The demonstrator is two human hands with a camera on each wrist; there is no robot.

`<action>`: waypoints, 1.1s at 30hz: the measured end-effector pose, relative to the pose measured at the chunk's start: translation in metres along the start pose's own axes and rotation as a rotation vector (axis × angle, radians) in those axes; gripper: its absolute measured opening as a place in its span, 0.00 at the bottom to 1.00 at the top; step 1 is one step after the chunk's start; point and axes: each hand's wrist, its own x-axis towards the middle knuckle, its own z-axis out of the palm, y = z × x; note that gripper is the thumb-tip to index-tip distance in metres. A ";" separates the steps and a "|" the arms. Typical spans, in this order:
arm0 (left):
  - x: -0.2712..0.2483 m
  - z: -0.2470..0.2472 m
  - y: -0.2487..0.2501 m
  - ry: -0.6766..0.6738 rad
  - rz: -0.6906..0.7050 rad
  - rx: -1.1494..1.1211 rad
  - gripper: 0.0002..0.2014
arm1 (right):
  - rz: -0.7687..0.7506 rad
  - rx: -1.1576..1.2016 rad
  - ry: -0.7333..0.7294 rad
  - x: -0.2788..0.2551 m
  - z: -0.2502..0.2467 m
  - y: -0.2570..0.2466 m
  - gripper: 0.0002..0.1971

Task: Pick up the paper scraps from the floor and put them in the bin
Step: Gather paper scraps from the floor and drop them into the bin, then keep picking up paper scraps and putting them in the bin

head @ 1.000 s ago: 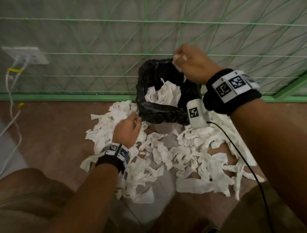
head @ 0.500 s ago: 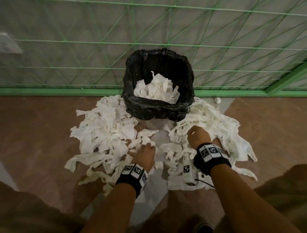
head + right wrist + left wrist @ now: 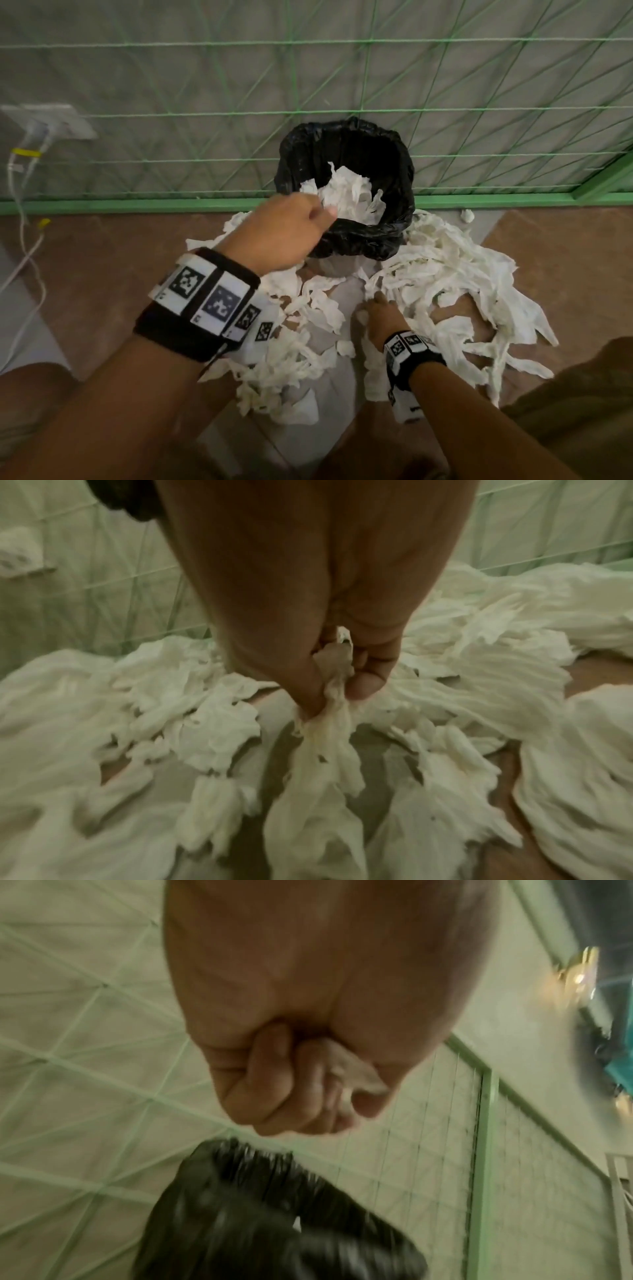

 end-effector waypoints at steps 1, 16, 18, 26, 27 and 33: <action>0.007 -0.013 0.006 0.098 0.029 -0.018 0.18 | 0.032 0.019 0.009 0.000 -0.005 0.000 0.24; 0.085 0.012 -0.010 0.560 0.079 -0.004 0.17 | 0.062 0.215 0.015 -0.044 -0.112 0.006 0.16; 0.071 0.017 -0.023 0.823 0.010 -0.205 0.15 | 0.032 0.277 0.034 -0.056 -0.136 0.005 0.21; 0.013 0.115 -0.121 0.861 -0.621 -0.313 0.16 | -0.126 0.390 0.108 -0.113 -0.252 -0.005 0.14; 0.010 0.137 -0.130 0.676 -0.598 -0.237 0.14 | -0.156 0.342 0.121 -0.118 -0.267 -0.008 0.12; -0.009 0.236 -0.145 -0.343 -0.269 0.198 0.34 | -0.294 0.157 0.296 -0.143 -0.338 -0.030 0.05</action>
